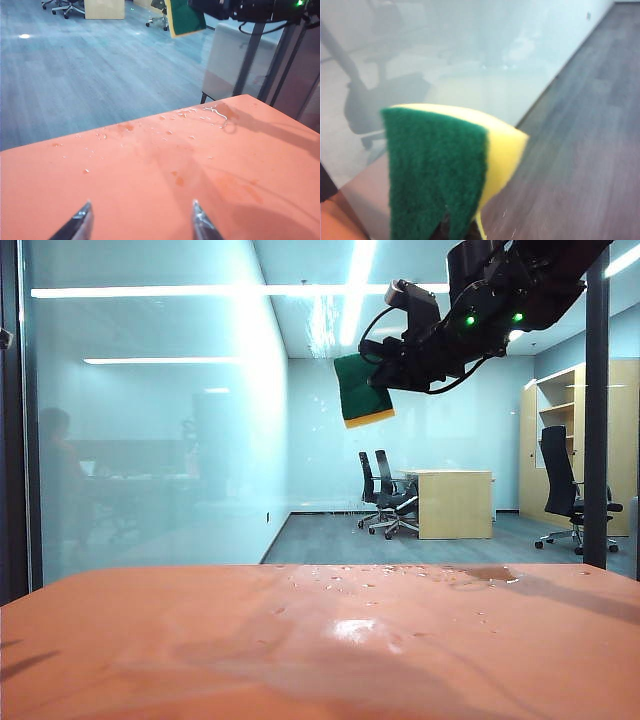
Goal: Pick up the sponge from the table, wipe the water off the glass, and finally place the sponge back on the table.
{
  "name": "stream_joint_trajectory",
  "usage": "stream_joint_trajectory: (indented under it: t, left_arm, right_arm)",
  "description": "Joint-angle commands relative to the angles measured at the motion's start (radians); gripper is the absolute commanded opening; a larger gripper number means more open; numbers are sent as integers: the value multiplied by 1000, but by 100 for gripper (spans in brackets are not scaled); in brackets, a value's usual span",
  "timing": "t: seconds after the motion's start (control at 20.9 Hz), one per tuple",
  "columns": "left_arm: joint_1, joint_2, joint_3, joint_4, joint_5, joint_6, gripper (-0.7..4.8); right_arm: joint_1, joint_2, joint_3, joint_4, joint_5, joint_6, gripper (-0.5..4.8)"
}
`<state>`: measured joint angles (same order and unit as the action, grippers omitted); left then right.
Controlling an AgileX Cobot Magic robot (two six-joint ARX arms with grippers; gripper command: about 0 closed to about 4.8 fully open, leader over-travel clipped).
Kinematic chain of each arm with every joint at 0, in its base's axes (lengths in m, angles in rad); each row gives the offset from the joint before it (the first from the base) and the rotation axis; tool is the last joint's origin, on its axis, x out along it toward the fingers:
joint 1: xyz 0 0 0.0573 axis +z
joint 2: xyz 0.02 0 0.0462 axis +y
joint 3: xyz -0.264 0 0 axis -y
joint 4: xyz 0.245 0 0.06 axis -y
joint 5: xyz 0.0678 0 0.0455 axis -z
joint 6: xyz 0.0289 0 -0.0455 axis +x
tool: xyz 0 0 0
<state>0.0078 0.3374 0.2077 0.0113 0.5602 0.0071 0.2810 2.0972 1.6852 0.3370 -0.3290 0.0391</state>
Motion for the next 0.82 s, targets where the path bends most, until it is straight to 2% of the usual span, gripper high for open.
stream_joint_trajectory:
  t: [0.05,0.19,0.82]
  left_arm:
    - [0,0,3,13,1,5,251]
    - [0,0,3,15,1,5,251]
    - [0,0,3,20,1,5,251]
  right_arm:
    - [2,23,63,11,-21,-37,-9]
    - [3,47,100,11,-61,-44,-9]
    - [16,249,249,-32,-78,-74,-9]
